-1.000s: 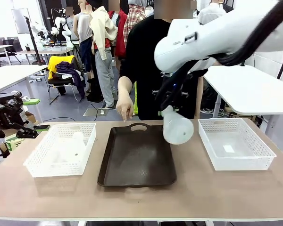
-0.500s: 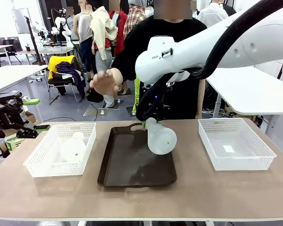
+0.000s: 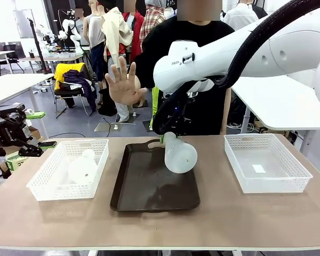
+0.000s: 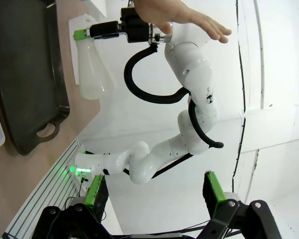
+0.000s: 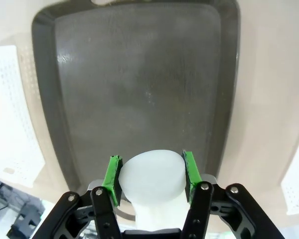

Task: Prepare the laboratory tools.
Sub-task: While moving the picked Big flask to the Handle tray indicated by the person, stop as directed by the person, then place the picked Big flask upright in the Handle tray as instructed by the person.

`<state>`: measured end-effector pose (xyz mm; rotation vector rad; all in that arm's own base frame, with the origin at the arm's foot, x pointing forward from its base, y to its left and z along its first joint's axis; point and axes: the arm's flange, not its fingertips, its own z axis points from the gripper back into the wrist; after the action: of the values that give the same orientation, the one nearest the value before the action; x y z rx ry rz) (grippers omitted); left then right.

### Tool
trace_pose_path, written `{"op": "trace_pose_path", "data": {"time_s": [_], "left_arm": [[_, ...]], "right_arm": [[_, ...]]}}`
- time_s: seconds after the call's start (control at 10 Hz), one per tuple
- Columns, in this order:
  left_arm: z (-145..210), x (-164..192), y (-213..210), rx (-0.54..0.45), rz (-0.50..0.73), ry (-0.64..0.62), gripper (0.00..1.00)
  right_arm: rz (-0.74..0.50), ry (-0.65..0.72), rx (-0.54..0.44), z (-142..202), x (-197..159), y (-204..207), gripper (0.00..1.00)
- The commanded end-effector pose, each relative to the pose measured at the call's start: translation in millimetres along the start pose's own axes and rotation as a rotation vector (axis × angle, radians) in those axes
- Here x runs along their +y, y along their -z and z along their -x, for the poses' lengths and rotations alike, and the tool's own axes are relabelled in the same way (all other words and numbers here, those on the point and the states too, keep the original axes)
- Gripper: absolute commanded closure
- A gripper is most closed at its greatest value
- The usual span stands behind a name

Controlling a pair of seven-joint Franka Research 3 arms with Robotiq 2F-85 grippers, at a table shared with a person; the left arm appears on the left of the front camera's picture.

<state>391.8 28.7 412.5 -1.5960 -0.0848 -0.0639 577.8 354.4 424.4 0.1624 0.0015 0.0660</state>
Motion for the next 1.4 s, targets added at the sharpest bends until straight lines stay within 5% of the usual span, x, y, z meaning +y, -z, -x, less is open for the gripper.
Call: {"op": "trace_pose_path", "data": {"time_s": [0.0,1.3], "left_arm": [[0.6,-2.5,-1.8,0.002,0.010,0.004,0.00],[0.6,-2.5,-1.8,0.002,0.010,0.004,0.00]], "right_arm": [[0.012,-0.016,-0.001,2.3,4.1,3.5,1.00],[0.012,-0.016,-0.001,2.3,4.1,3.5,1.00]]}}
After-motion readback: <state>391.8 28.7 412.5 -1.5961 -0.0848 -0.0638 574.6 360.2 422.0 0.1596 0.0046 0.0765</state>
